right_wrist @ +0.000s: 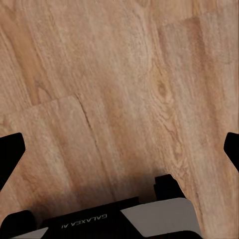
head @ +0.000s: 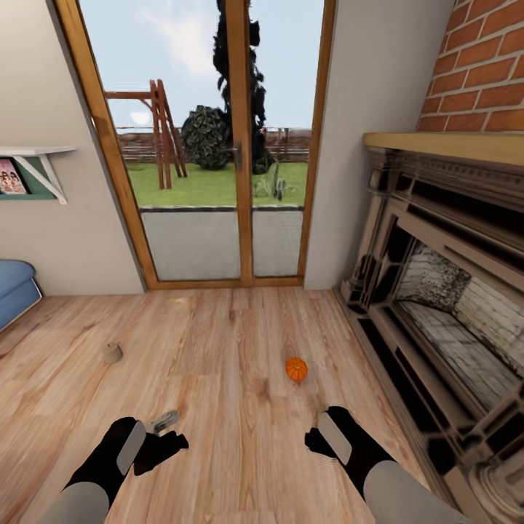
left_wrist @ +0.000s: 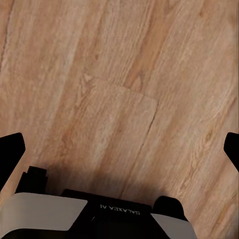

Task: Place each of the two pumpkins and all three candles from the living room inside a cabinet in the living room (use any cabinet), then make sure every cabinet is closed, and position the cauldron so it is next to a table in the living room.

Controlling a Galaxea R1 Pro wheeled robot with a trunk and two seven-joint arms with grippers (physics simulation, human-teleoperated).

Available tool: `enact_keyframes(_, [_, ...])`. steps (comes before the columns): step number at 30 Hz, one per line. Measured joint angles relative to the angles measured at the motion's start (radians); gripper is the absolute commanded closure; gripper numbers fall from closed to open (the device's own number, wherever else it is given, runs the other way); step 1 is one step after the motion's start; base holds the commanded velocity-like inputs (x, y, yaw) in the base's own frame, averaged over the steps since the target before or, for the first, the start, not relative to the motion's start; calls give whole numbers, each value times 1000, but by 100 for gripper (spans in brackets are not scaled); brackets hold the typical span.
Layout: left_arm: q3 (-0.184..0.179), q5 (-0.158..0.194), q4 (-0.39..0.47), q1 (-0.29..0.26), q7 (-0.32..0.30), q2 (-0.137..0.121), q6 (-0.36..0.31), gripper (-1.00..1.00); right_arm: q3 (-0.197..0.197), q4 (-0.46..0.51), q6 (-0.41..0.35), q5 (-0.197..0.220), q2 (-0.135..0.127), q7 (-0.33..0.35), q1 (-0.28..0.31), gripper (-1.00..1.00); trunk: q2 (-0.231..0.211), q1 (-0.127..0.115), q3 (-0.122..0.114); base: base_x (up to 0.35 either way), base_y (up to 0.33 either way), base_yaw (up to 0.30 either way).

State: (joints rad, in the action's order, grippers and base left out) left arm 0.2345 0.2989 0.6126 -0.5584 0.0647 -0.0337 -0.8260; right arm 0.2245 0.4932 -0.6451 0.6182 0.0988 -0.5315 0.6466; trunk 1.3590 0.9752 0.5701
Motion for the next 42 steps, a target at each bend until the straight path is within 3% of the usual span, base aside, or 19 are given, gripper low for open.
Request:
enact_keyframes(11, [1, 1, 2, 0, -3, -2, 3, -100, -1, -13, -49, 7, 1, -6, 76, -100, 0, 0, 0, 308, 0, 0])
enact_keyframes(17, [2, 1, 6, 0, -5, -3, 4, -100, 1, -13, -82, 0, 1, -5, 83, -100, 0, 0, 0, 329, 0, 0])
enact_keyframes(42, [11, 2, 10, 0, -8, -3, 5, -100, 3, -12, -82, -3, -13, -7, 84, -100, 0, 0, 0, 240, 95, 0])
